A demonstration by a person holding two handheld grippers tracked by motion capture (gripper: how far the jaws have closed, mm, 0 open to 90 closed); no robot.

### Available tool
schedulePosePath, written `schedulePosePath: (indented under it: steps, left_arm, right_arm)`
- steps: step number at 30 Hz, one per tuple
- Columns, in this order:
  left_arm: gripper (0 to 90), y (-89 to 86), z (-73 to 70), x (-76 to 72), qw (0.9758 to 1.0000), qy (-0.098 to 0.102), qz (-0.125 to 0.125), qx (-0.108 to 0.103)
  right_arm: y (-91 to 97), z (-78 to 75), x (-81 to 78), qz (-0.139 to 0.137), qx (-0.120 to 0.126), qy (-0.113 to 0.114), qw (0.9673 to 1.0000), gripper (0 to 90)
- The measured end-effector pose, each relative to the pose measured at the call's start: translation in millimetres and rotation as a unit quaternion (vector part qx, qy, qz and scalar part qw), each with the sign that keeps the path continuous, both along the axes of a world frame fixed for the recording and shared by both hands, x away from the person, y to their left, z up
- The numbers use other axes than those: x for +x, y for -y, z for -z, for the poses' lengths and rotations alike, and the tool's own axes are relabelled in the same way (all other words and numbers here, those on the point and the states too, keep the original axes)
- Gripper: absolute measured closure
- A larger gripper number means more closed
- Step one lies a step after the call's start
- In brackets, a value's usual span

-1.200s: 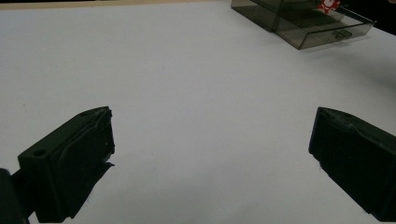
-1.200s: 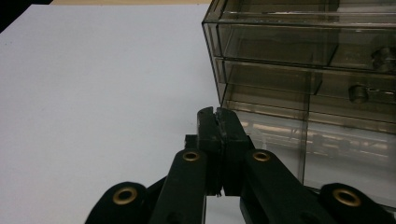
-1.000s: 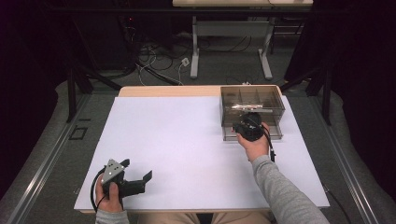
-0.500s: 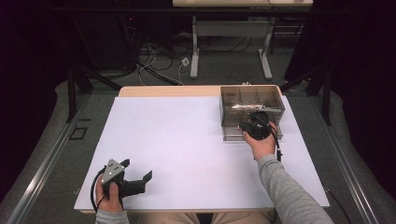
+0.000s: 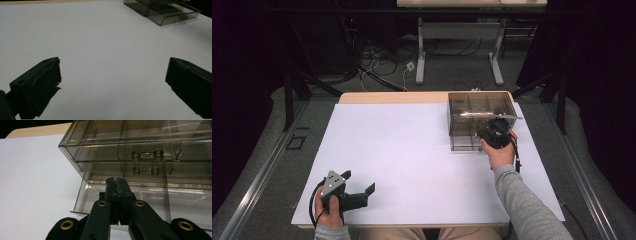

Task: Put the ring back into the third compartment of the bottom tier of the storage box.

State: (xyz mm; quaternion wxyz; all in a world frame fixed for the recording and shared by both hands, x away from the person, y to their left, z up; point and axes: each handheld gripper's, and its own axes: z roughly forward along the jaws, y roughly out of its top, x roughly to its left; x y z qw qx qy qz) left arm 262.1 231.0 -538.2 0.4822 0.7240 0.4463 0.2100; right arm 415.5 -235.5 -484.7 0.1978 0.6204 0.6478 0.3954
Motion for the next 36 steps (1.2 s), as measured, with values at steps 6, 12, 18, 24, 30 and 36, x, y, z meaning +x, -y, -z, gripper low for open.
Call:
schedulePosePath:
  steps: [6, 12, 18, 24, 30, 36]
  left_arm:
    - [0.7, 0.5, 0.3, 0.2, 1.0, 0.0, -0.001, -0.002]
    - [0.7, 0.9, 0.5, 0.2, 1.0, 0.0, -0.001, -0.002]
    - [0.7, 1.0, 0.5, 0.3, 1.0, 0.0, -0.001, -0.001]
    - [0.7, 1.6, 1.2, 0.6, 1.0, 0.002, -0.003, -0.003]
    - [0.7, 1.9, 1.4, 0.4, 1.0, 0.0, -0.002, 0.0]
    - [0.7, 2.1, 1.8, 0.5, 1.0, 0.0, -0.002, -0.001]
  right_arm:
    - [10.0, 0.1, 1.0, 0.012, 0.003, -0.001, 0.9999, 89.9]
    - [18.6, 0.9, 1.5, 0.022, -0.002, -0.002, 0.9998, 89.9]
    - [24.1, 1.2, 2.2, 0.032, -0.001, -0.002, 0.9995, 89.9]
    - [28.9, 2.4, 3.6, 0.044, -0.005, -0.005, 0.999, 89.9]
    - [33.4, 3.5, 6.0, 0.052, -0.006, -0.012, 0.9986, 89.9]
    - [38.4, 4.8, 7.6, 0.057, -0.009, -0.014, 0.9983, 89.9]
